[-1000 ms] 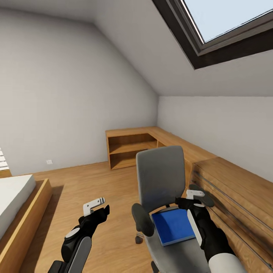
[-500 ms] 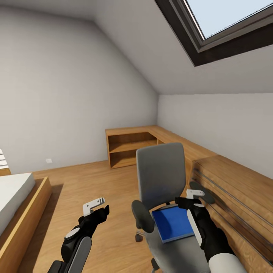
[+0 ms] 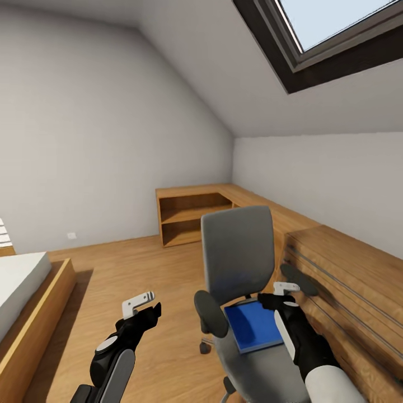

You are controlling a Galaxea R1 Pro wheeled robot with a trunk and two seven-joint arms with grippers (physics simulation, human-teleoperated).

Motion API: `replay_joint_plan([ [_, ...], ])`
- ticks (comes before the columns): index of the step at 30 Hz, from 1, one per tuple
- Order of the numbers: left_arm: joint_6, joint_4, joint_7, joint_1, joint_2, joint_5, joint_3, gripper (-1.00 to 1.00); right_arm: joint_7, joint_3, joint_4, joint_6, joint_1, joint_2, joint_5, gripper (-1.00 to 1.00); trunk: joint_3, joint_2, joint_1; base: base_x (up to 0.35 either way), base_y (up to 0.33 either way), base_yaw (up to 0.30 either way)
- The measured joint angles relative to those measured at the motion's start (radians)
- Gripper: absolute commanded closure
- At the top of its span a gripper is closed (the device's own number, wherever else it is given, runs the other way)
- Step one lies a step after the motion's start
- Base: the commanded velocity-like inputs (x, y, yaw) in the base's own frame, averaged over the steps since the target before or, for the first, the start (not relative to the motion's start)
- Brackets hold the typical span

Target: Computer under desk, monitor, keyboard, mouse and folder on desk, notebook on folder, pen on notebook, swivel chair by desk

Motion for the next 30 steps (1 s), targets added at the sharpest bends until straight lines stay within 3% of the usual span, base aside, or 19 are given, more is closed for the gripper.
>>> replay_joint_plan([
  [5, 0.000, 0.000, 0.000, 0.000, 0.000, 0.000, 0.000, -1.00, -0.001, 0.001, 0.184, -0.057, -0.114, -0.015, 0.000, -1.00, -0.016, -0.035, 0.019, 0.000, 0.000, 0.000],
  [10, 0.000, -0.001, 0.000, 0.000, 0.001, 0.000, -0.001, -1.00, -0.002, 0.002, 0.536, -0.200, -0.328, -0.049, 0.000, -1.00, -0.031, -0.070, 0.038, 0.000, 0.000, 0.000],
  [13, 0.000, -0.001, 0.000, 0.000, 0.001, 0.000, 0.000, -1.00, -0.002, 0.003, 0.654, -0.252, -0.418, -0.069, -0.004, -1.00, -0.041, -0.091, 0.050, 0.000, 0.000, 0.000],
  [17, 0.000, -0.001, 0.000, 0.000, 0.001, 0.000, 0.000, -1.00, -0.001, -0.002, 0.717, -0.282, -0.466, -0.085, -0.010, -1.00, -0.053, -0.119, 0.065, 0.000, 0.000, 0.000],
  [30, 0.000, -0.002, 0.000, 0.000, 0.000, 0.000, 0.001, -1.00, 0.000, -0.007, 0.760, -0.294, -0.483, -0.095, -0.013, -1.00, -0.094, -0.210, 0.115, 0.000, 0.000, 0.000],
])
